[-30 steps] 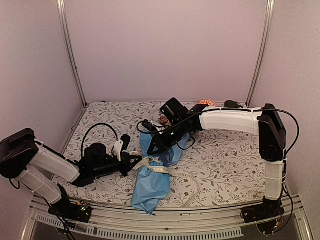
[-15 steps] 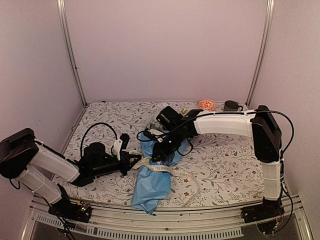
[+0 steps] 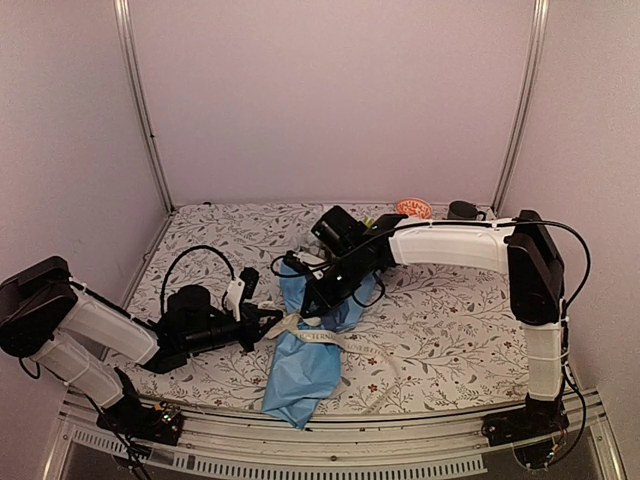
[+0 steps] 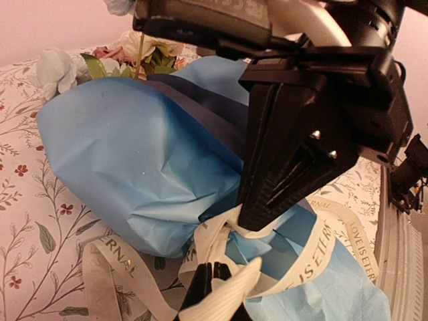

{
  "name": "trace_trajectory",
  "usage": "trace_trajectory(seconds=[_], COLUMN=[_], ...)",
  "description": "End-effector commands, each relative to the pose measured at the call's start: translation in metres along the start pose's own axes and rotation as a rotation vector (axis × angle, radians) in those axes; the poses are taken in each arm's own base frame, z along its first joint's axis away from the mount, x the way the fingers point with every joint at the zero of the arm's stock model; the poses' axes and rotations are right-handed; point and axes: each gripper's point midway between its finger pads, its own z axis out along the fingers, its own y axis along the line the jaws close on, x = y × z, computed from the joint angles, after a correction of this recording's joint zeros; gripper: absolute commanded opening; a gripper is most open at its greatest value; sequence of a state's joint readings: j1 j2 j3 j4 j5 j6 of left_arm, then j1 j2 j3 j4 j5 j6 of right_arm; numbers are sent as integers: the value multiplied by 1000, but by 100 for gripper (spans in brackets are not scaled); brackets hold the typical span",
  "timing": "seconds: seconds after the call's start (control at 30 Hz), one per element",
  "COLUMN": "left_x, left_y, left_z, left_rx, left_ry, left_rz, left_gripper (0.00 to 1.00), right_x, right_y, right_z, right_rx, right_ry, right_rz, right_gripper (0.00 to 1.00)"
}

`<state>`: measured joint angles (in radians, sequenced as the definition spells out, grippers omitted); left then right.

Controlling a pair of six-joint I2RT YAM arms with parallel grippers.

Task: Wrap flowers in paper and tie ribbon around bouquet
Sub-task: Cross the half-tied ribbon over the folded bouquet.

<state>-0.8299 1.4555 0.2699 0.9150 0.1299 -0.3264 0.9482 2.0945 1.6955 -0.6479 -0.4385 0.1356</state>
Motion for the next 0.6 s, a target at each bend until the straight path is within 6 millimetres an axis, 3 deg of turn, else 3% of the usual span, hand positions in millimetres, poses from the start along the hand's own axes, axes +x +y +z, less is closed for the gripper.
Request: trace_trajectory(seconds=[0.0,0.23,0.43,0.5,0.57], left_x=[-2,2,0,-11,-23], left_y=[4,13,35,49,56], left_z=[-2,-1,-5,-17,-31], left_rx=[-6,-42,-151,-224,-262], left_ry=[-13,-4,-29,-87,-154], left_rz=[1,-19,-76,-106,-108], left_gripper=[0,3,50,66,75], right_x=[-19,-19,-11,-11,-10], right_y=[31,45,42,42,41], right_z=[-29,-50,-48,-48,-47], right_rx=[-98,-183,-221,-220,-220], right_ry=[-75,-124,-118,-118,-115], right_rz=[-35,-25,8,11,14], right_gripper=[0,0,0,0,0])
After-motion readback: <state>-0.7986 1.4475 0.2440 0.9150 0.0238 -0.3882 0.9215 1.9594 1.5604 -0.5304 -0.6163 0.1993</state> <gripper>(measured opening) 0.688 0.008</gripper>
